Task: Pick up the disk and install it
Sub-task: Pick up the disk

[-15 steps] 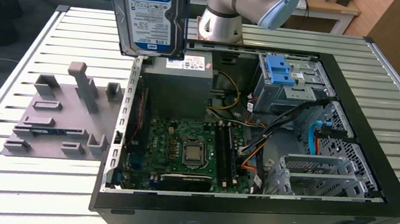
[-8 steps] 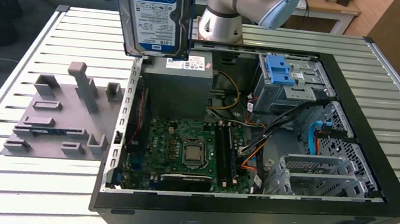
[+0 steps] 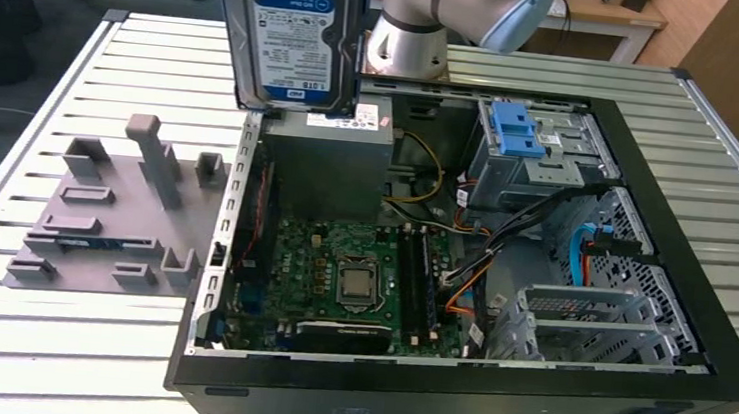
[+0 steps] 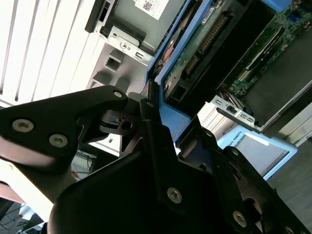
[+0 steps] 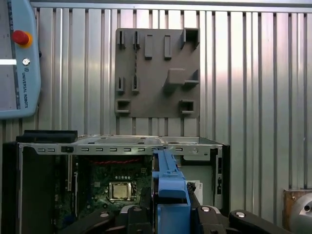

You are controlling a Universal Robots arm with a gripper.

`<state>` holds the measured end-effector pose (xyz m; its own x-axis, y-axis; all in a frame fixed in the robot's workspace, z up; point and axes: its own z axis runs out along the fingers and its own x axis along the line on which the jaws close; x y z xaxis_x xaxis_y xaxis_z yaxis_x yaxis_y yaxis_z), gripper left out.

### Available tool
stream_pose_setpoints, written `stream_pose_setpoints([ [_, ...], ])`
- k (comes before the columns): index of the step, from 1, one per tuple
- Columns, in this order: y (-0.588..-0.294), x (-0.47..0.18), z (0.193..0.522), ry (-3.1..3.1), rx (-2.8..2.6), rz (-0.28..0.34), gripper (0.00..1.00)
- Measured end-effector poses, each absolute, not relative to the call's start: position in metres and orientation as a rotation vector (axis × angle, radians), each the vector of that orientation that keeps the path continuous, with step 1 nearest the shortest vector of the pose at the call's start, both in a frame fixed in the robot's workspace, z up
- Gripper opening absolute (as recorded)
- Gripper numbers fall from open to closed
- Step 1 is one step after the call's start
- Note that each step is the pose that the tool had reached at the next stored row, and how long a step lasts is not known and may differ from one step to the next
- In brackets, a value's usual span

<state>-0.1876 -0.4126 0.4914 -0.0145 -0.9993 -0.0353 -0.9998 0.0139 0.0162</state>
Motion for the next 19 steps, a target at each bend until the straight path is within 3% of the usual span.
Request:
stream_pose_setpoints([
  [19,-0.417,-0.152,0.491,2.251,-2.169,0.058,0.36],
])
